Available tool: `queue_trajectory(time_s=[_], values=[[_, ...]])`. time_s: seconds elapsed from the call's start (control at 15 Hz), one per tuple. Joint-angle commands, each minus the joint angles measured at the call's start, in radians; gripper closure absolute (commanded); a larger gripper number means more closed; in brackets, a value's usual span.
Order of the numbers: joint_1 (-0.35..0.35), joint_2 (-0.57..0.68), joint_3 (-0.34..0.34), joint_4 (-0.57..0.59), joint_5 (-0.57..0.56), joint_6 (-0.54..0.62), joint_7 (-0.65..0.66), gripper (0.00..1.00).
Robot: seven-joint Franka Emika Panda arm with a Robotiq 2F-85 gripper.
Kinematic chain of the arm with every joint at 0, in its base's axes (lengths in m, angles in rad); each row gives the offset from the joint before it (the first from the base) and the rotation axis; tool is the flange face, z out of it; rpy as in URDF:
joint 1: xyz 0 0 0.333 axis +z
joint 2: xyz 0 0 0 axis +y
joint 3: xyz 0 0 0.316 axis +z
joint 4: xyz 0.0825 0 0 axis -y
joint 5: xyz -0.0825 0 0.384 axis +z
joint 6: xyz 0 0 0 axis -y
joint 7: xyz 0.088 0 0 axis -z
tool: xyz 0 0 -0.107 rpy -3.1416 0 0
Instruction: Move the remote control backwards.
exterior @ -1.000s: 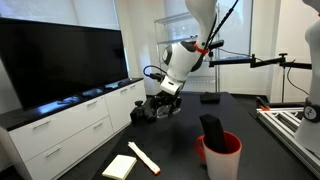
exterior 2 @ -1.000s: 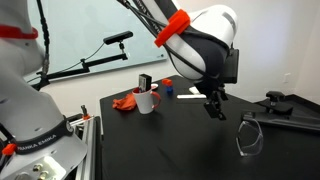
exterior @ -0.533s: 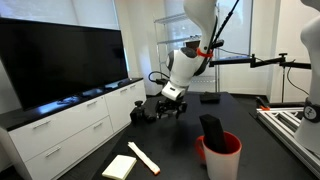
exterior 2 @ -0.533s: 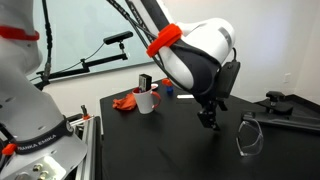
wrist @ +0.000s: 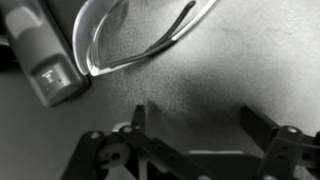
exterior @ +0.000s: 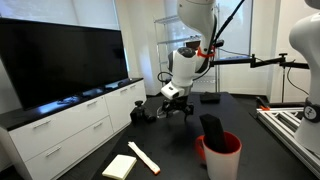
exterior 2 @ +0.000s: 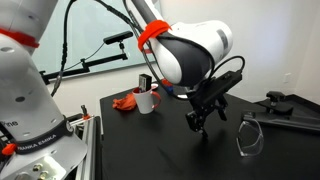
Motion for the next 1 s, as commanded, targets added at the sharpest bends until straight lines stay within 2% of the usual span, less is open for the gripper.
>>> queue_trajectory(time_s=[0.0,0.33,0.93], values=[[0.161,0.123,-0.197,0.05,-0.022,0.219,0.265,0.0],[0.23,0.142,-0.262,0.076,-0.085,0.237,0.548,0.0],[0.234,0.083,-0.29,0.137,-0.098,0.249,0.751,0.0]])
